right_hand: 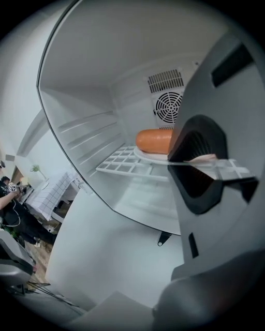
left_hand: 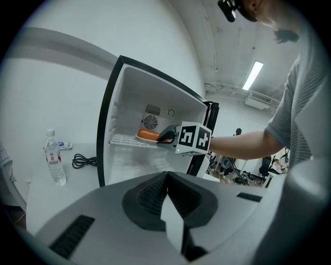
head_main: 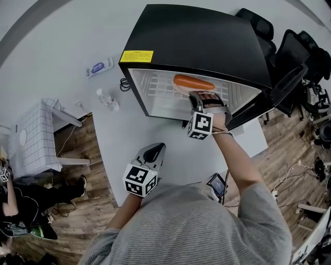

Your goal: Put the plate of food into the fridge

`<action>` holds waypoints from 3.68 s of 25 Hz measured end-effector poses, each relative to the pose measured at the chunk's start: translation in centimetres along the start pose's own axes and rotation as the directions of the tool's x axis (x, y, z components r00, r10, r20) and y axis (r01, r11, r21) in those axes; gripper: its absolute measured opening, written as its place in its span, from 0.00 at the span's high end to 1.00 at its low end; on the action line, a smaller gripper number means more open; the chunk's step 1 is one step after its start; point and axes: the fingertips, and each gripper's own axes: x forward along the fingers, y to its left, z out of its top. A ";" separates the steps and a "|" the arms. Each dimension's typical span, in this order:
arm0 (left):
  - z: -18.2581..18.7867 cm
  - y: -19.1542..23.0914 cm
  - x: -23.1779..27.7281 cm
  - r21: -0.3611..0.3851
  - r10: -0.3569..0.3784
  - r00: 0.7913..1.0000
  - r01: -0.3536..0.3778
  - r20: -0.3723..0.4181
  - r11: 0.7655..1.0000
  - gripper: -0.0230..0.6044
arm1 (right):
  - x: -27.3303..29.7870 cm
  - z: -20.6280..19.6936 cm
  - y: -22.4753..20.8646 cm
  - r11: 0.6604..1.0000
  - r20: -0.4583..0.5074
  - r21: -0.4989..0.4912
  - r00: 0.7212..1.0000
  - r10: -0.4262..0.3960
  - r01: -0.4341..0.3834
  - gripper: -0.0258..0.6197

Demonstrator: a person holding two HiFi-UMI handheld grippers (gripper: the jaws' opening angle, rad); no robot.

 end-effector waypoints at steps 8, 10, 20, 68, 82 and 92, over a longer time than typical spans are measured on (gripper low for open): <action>-0.1 -0.1 0.2 0.002 -0.003 1.000 0.003 -0.006 1.000 0.95 | 0.4 0.2 0.5 0.976 0.020 0.138 0.985 0.169 -0.170 0.91; 0.0 -0.3 0.2 0.005 -0.006 1.000 0.006 -0.006 1.000 0.95 | 0.2 0.3 0.6 0.949 0.043 0.207 0.972 0.233 -0.237 0.91; 0.0 -0.5 0.2 0.004 -0.009 1.000 0.009 -0.004 1.000 0.95 | -0.6 1.5 -0.7 0.767 0.222 0.468 0.898 0.379 -0.439 0.83; 1.0 -4.9 -0.2 0.091 -0.084 0.996 0.082 0.020 0.992 0.95 | -16.3 6.6 4.6 0.509 0.611 0.686 0.792 -0.015 -0.519 0.92; 1.1 -6.6 -0.5 0.113 -0.103 0.994 0.099 0.026 0.989 0.95 | -20.0 5.1 5.1 0.431 0.618 0.737 0.777 -0.118 -0.520 0.94; 0.8 -7.6 -0.9 0.125 -0.119 0.993 0.115 0.026 0.985 0.95 | -23.3 5.3 5.5 0.395 0.624 0.754 0.760 -0.181 -0.525 0.94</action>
